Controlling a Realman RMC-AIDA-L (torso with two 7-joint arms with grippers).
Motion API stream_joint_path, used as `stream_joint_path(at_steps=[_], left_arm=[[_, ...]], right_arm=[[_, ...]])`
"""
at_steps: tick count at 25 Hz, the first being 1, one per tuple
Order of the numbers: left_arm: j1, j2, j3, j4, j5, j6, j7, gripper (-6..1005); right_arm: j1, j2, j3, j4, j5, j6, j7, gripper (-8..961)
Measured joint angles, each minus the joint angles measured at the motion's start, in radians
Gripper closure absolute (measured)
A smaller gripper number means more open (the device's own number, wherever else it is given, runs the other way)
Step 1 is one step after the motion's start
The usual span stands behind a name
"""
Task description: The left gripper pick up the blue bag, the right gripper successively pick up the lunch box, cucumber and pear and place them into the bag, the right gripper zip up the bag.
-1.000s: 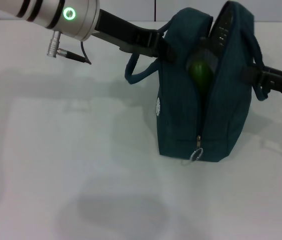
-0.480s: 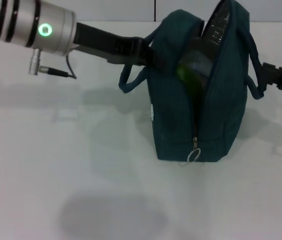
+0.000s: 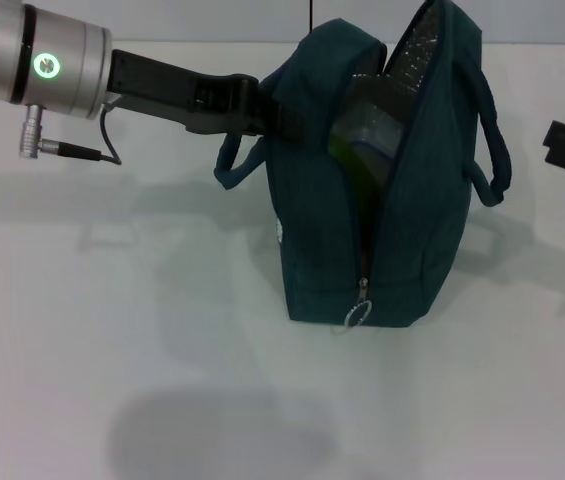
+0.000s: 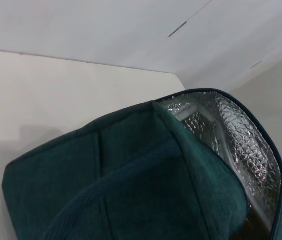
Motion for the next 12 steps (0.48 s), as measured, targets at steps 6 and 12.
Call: stream_joint_path(at_steps=[6,12], left_arm=[[0.008,0.009,-0.001,-0.005,0.000,0.013,-0.002,950],[0.016,0.011,-0.002,-0.004,0.000,0.012,0.009,950]], right_arm=[[-0.001,-0.021,-0.009,0.007,-0.011,-0.117,-0.001,99],[0.003,-0.051,-0.010,0.002,-0.072,-0.256,0.003,98]])
